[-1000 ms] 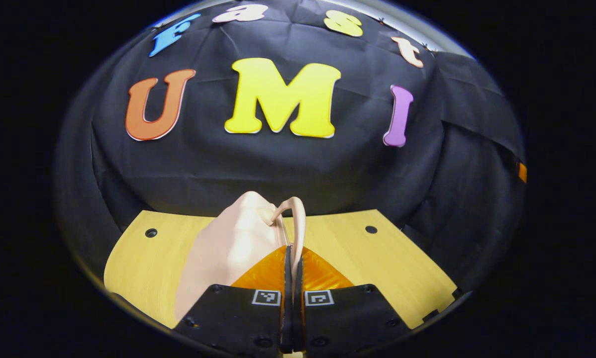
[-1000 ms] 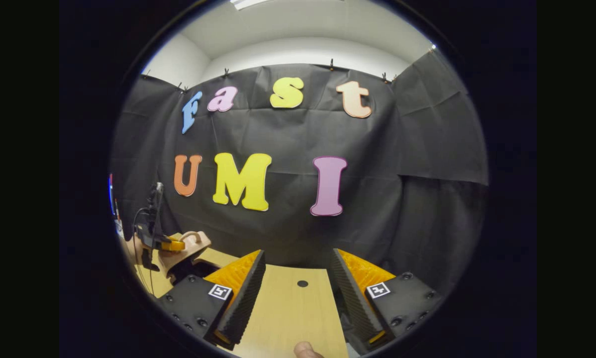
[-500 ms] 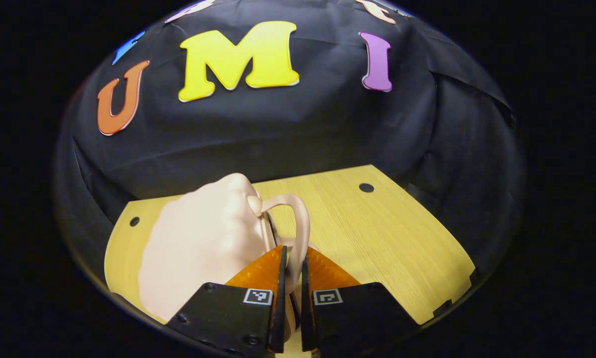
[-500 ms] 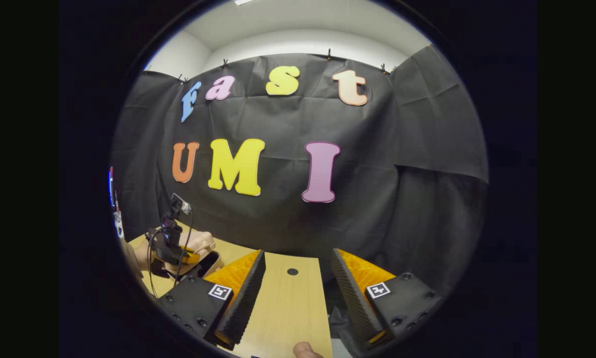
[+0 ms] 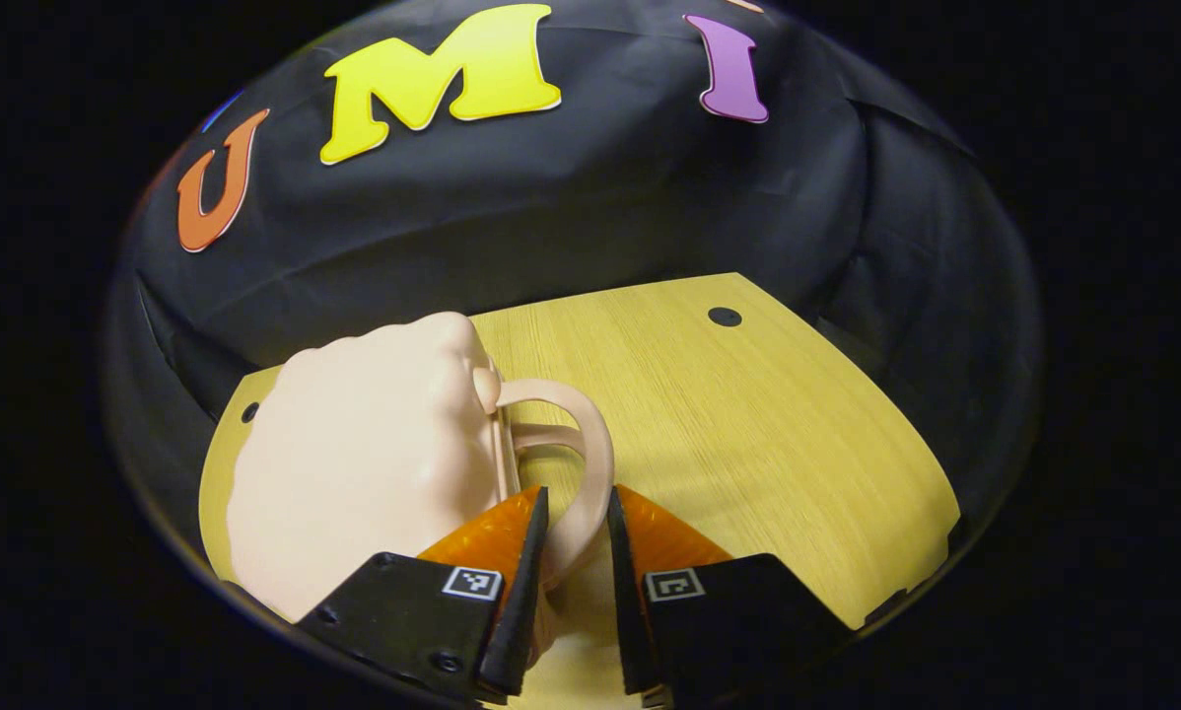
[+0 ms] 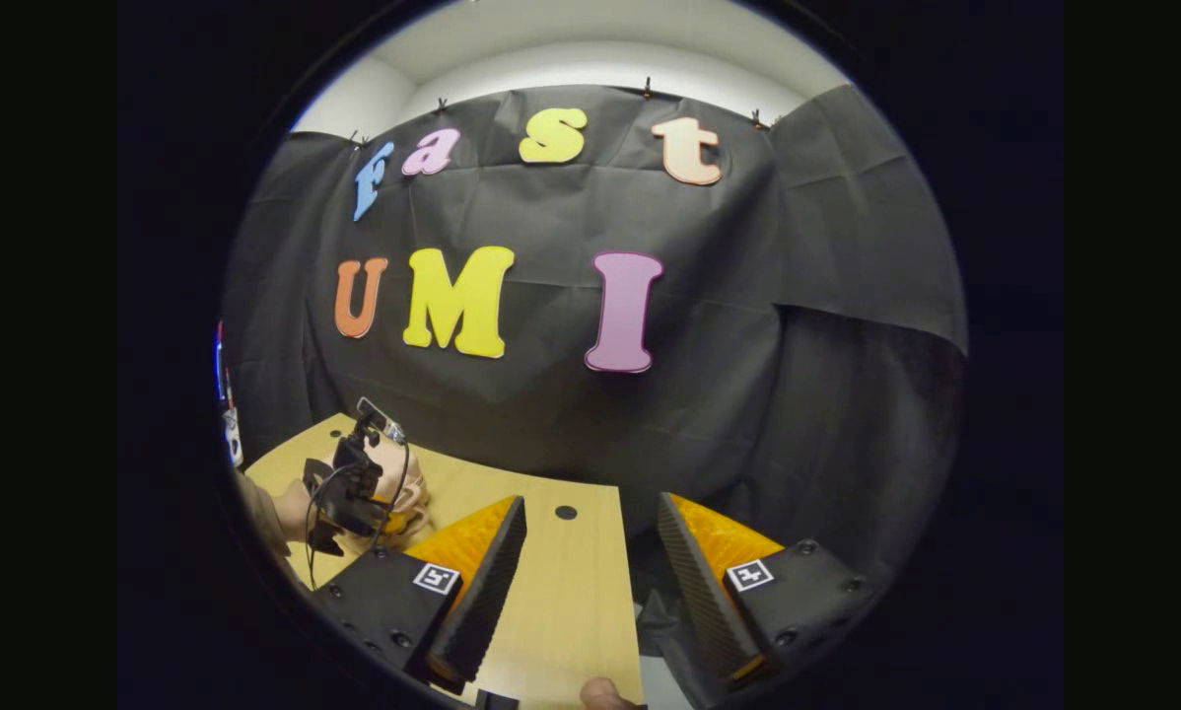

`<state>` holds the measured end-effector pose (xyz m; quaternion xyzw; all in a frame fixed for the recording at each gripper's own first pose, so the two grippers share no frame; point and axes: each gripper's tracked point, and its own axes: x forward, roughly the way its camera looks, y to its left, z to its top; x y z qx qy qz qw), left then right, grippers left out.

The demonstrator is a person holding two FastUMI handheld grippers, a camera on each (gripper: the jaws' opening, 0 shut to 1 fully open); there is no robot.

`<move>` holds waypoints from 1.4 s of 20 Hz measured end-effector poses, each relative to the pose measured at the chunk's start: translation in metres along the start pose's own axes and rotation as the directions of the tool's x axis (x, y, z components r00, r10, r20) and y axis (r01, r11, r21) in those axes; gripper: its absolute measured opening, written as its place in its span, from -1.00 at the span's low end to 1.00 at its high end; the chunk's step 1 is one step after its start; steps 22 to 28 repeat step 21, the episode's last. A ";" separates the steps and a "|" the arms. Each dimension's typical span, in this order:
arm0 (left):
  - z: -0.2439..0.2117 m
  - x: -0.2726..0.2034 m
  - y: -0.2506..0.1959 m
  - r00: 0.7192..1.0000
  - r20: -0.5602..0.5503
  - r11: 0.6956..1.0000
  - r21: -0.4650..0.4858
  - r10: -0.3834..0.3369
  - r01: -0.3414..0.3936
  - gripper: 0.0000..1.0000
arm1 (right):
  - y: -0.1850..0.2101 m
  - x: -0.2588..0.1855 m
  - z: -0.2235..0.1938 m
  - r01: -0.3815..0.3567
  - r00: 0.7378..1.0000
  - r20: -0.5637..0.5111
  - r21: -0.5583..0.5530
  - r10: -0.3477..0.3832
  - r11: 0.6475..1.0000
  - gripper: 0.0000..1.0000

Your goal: First open the suitcase, pack the skin care products into it, and then close the suitcase.

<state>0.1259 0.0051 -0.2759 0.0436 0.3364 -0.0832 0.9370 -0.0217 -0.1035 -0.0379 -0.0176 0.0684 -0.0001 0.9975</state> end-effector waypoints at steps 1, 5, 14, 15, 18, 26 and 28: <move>0.006 -0.005 0.002 1.000 0.008 1.000 -0.019 0.010 -0.010 -0.17 | 0.001 0.001 0.002 0.003 1.000 0.002 0.008 -0.003 1.000 0.59; 0.070 -0.062 0.019 0.982 0.178 0.998 -0.041 0.059 -0.053 0.22 | 0.020 0.010 0.023 0.013 0.999 0.039 0.023 -0.014 1.000 0.59; 0.166 -0.244 0.073 0.818 0.536 0.978 -0.136 0.209 -0.161 0.98 | 0.113 0.033 0.082 -0.031 0.990 0.138 0.061 0.022 0.998 0.59; 0.165 -0.250 0.082 0.812 0.539 0.974 -0.149 0.223 -0.169 0.99 | 0.127 0.035 0.088 -0.044 0.988 0.147 0.057 0.036 0.997 0.59; 0.158 -0.273 0.098 0.789 0.553 0.962 -0.189 0.269 -0.196 0.97 | 0.161 0.045 0.103 -0.085 0.984 0.161 0.030 0.079 0.996 0.58; 0.159 -0.280 0.108 0.776 0.566 0.959 -0.206 0.277 -0.193 0.97 | 0.185 0.047 0.113 -0.116 0.979 0.173 0.024 0.110 0.993 0.58; 0.159 -0.280 0.108 0.776 0.566 0.959 -0.206 0.277 -0.193 0.97 | 0.185 0.047 0.113 -0.116 0.979 0.173 0.024 0.110 0.993 0.58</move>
